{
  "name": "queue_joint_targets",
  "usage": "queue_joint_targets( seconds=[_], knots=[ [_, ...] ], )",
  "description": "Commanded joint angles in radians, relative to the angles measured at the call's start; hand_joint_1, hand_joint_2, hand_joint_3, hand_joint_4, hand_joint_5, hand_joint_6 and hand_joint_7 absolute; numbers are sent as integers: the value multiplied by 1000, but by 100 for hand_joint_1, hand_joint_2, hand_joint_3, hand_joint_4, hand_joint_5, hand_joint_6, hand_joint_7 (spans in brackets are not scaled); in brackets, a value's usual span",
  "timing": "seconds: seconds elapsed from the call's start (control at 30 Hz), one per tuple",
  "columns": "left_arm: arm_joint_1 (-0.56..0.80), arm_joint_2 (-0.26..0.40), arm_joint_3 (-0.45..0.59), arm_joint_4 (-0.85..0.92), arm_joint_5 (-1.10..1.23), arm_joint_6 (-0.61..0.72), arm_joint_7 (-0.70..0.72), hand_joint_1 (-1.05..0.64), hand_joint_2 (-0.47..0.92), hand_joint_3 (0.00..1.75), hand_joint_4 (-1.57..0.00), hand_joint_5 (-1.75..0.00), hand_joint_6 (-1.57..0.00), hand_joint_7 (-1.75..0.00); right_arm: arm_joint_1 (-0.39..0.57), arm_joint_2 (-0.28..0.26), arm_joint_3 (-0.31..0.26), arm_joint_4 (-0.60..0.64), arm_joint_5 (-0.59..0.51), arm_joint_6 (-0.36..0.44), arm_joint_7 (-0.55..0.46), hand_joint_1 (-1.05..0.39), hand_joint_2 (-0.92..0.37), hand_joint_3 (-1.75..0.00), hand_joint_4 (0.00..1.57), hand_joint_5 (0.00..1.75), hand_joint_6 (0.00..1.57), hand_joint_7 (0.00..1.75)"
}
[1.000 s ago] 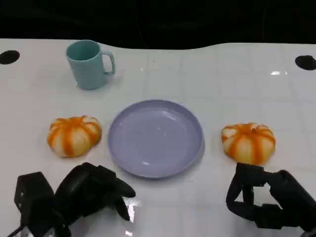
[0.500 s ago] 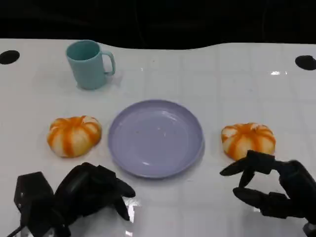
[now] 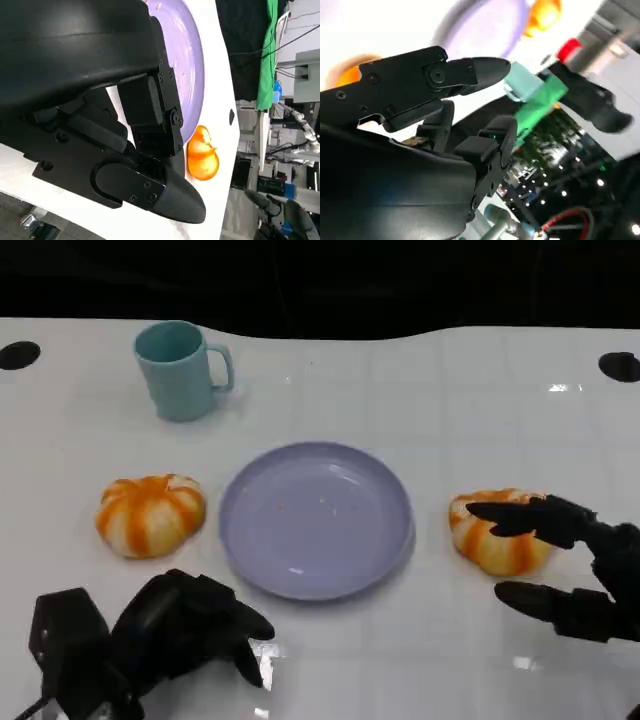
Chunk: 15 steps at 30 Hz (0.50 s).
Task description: Grasp the bread from the table and place it into the plate.
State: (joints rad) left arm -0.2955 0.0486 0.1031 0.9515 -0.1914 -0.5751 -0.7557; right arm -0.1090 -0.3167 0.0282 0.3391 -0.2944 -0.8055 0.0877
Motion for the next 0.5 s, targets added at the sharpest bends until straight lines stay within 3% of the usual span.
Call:
queue_joint_targets(
  seconds=[0.03, 0.23, 0.5],
  knots=[
    [-3, 14, 2, 5, 2, -3, 10, -105, 92, 3, -134, -82, -157, -5, 13, -67, -23, -111, -167, 128, -50, -53, -92, -15, 18, 53, 33, 3],
    [-3, 12, 2, 5, 4, -10, 15, -105, 92, 2, -134, -82, -157, -6, 20, -98, 10, -209, -357, 277, -105, -54, -92, -2, 14, 38, 27, 0],
    [-2, 11, -2, 5, 8, -14, 27, -105, 92, 4, -135, -82, -157, -8, -3, -120, 74, -191, -484, 344, -183, -57, -87, 0, 12, 36, 26, 0]
  ],
)
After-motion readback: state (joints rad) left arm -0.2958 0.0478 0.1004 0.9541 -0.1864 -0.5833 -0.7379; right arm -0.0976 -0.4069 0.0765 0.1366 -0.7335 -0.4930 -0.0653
